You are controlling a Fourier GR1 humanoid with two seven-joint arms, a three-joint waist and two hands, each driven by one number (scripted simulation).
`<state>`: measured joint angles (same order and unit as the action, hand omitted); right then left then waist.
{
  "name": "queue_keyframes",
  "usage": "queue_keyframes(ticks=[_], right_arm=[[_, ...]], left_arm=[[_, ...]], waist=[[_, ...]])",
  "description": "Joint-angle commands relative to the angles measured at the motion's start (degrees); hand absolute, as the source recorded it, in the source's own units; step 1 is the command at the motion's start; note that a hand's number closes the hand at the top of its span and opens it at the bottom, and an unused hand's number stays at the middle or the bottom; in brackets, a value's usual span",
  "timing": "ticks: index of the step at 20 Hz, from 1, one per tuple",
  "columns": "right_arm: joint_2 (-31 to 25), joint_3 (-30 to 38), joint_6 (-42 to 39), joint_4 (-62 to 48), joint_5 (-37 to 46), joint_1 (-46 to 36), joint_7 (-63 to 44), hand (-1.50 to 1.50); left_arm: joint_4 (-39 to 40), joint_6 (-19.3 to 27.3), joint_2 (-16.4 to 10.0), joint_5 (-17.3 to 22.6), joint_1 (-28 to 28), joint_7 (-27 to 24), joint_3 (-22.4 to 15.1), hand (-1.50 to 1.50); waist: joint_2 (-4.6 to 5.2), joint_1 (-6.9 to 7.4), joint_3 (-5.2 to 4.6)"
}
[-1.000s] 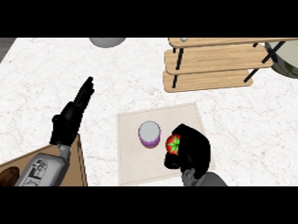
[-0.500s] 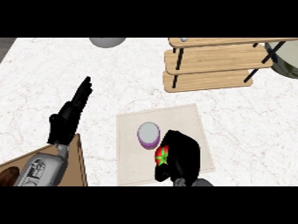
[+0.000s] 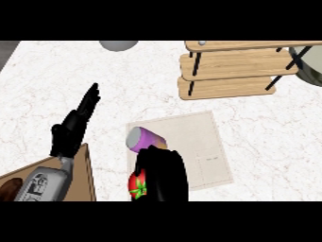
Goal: Pick the tomato from the placemat and place it in the tiered shelf
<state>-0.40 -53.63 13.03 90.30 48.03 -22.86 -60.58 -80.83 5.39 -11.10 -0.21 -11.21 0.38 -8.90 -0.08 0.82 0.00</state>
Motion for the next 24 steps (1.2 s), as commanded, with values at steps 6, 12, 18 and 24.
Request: queue_keyframes(ticks=[6,12,18,24], right_arm=[[0.38,-2.03,6.41,16.45,8.22,-5.91,-13.54,1.50],[0.37,4.71,-2.58,22.49,15.66,-9.32,-18.86,1.50],[0.36,13.68,-13.10,27.45,18.93,-16.93,-20.45,1.50],[0.36,21.19,-18.48,25.25,21.96,-21.58,-17.69,1.50]], left_arm=[[0.99,0.97,0.82,-1.91,-0.87,0.50,-0.15,0.00],[-0.58,1.91,2.26,-1.76,0.08,1.48,-0.29,0.00],[-2.30,-0.59,0.10,-0.97,3.52,-0.15,0.35,0.00],[-3.96,0.10,0.74,-1.83,2.92,2.06,-0.15,0.00]], waist=[[-0.26,-1.05,-0.06],[-0.49,-1.60,-0.08],[-0.55,-1.41,-0.11],[-0.38,-1.20,-0.07]])
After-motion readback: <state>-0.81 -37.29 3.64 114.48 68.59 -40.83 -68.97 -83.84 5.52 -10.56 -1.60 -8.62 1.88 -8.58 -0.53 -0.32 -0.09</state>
